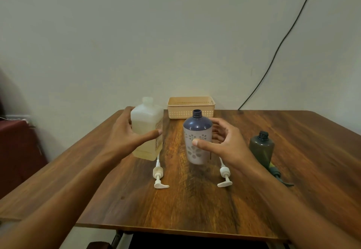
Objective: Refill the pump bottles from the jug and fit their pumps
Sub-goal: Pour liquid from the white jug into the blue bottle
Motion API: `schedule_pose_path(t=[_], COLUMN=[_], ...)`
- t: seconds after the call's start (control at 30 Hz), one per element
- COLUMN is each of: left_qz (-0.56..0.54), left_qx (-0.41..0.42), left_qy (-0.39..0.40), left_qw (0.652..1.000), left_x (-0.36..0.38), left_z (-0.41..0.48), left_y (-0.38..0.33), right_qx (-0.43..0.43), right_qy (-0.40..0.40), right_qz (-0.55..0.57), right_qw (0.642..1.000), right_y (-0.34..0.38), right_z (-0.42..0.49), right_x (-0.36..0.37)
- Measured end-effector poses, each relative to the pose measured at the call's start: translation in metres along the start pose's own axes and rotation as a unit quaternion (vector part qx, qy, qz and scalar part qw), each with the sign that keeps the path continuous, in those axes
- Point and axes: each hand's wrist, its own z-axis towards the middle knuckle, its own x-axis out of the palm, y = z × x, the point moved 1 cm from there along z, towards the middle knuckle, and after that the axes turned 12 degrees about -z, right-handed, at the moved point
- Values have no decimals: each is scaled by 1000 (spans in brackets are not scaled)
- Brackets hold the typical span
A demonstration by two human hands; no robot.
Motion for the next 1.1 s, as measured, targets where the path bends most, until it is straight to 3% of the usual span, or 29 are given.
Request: schedule_pose_path(t=[0.17,0.7,1.1], left_qz=[-21,53,32], left_qx=[-2,-71,-109], left_qy=[-19,-52,-34], left_qw=[1000,995,993], left_x=[-4,-15,-17], left_z=[2,-2,-4], left_y=[6,62,78], right_qx=[0,7,10], right_qy=[-3,-5,-11], right_qz=[3,15,9], right_qw=[1000,1000,1000], right_y=[3,4,3], right_z=[1,-4,-7], right_x=[0,-2,-4])
